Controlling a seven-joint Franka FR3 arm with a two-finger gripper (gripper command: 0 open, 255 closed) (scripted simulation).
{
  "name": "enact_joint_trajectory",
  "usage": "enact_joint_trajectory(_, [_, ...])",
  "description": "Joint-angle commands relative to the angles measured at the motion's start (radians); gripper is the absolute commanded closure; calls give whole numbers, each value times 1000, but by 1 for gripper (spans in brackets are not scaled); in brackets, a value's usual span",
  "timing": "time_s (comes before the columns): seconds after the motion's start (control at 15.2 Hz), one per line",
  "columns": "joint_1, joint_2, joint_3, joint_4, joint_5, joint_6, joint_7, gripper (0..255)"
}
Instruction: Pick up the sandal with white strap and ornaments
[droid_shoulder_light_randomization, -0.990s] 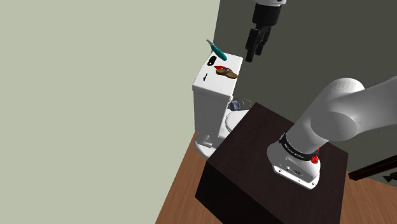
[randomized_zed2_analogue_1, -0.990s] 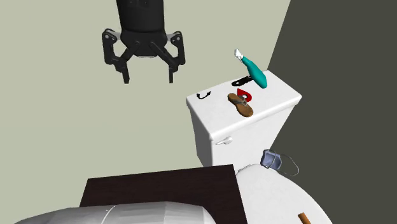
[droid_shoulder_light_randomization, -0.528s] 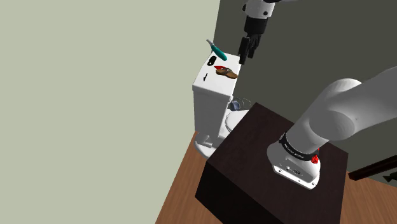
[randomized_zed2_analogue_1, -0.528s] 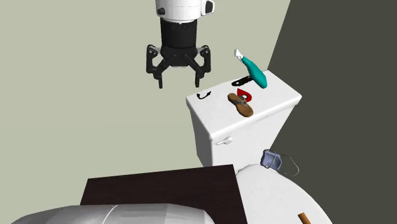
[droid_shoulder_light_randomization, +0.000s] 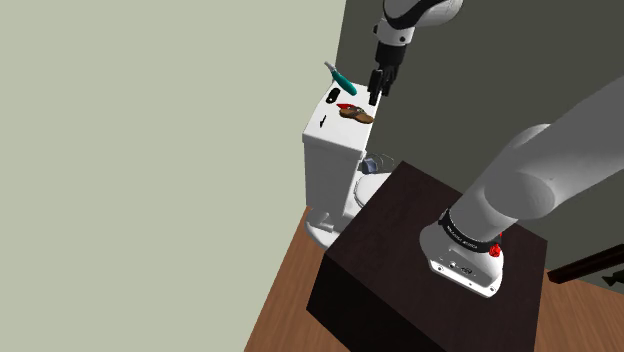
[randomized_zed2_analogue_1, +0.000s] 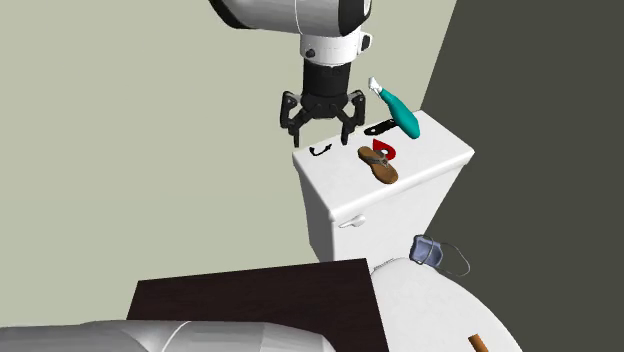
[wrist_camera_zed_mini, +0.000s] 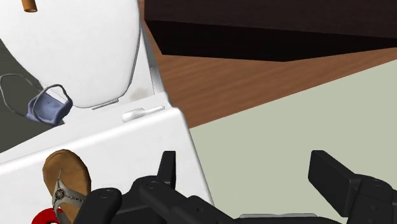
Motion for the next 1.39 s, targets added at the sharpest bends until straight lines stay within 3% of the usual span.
enact_joint_trajectory(0.0, [-8,74,-25,29,5,48,-40,0])
enact_joint_trajectory(0.59, [-56,419,-85,229,105,191,-215,0])
enact_joint_trajectory(1.32, [-178,801,-59,559,232,239,-367,0])
